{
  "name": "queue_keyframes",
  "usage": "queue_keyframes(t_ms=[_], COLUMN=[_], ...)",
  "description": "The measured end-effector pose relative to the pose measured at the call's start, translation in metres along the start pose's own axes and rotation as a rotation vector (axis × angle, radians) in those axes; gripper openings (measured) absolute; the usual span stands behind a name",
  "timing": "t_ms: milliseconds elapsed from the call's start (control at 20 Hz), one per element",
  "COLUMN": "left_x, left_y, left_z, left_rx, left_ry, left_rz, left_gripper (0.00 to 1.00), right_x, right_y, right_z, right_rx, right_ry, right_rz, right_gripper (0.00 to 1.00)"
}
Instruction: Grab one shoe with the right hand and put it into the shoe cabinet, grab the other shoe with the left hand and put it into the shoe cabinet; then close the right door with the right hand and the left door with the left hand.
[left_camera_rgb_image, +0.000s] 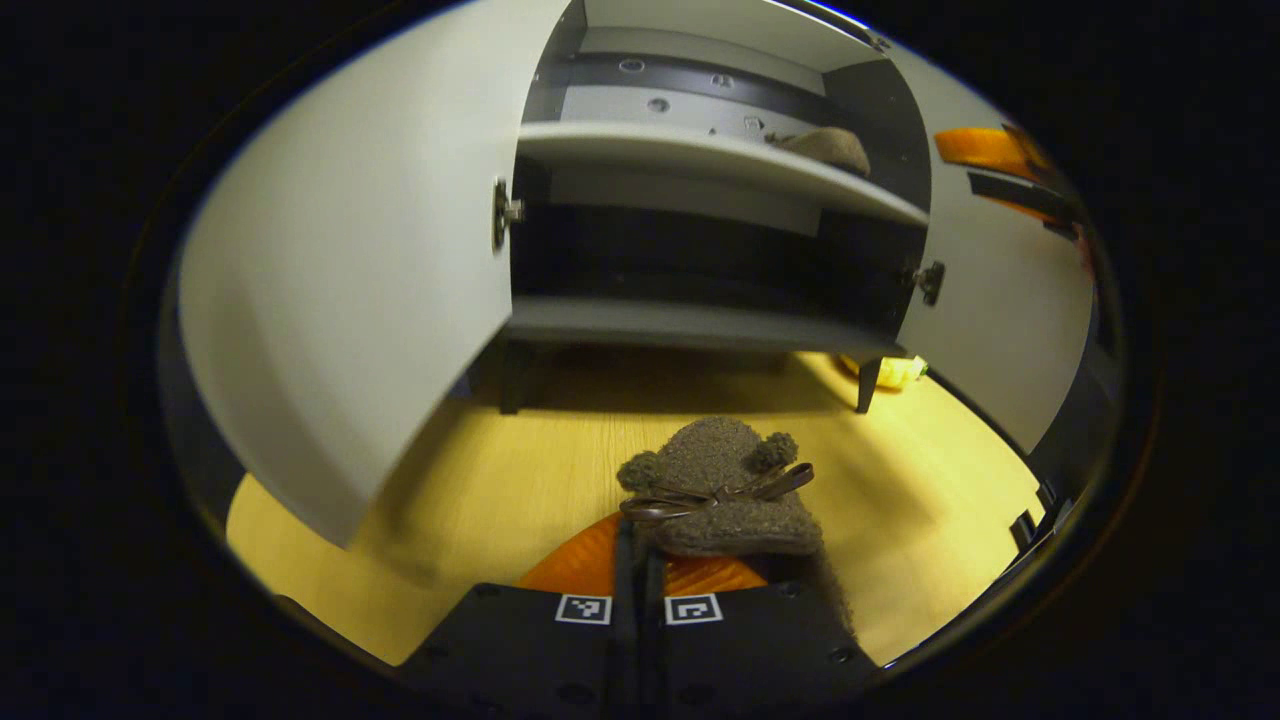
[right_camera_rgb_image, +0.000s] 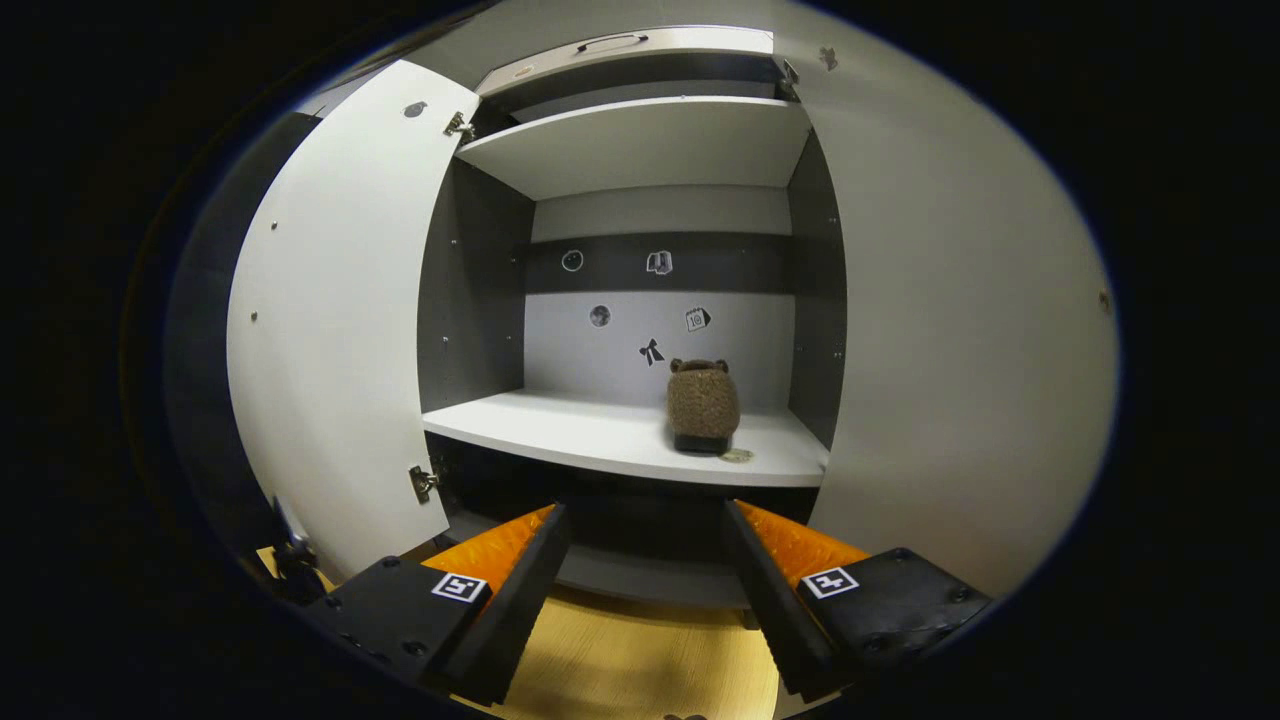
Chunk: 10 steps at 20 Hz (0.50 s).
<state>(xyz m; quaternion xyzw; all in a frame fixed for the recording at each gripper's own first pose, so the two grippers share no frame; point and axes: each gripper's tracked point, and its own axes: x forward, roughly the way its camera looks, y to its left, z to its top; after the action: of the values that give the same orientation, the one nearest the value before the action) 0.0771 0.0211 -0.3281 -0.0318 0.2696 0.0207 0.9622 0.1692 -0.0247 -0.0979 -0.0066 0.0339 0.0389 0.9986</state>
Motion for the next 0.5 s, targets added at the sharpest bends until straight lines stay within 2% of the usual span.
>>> queue_keyframes(t_ms=[150, 300, 500], left_x=[-0.048, -0.089, -0.113], left_y=[-0.001, -0.004, -0.009], left_z=[0.069, 0.128, 0.200], left_rx=[0.022, 0.055, 0.019], left_ry=[-0.077, -0.120, -0.181], left_rz=[0.025, 0.064, 0.100], left_gripper=[0.05, 0.05, 0.05], right_x=[0.000, 0.004, 0.009], right_y=[0.006, 0.019, 0.038], right_z=[0.017, 0.039, 0.063], right_rx=[-0.020, -0.023, -0.011], right_ry=[-0.012, -0.035, -0.060], right_rz=[0.011, 0.059, 0.134], right_gripper=[0.98, 0.98, 0.98])
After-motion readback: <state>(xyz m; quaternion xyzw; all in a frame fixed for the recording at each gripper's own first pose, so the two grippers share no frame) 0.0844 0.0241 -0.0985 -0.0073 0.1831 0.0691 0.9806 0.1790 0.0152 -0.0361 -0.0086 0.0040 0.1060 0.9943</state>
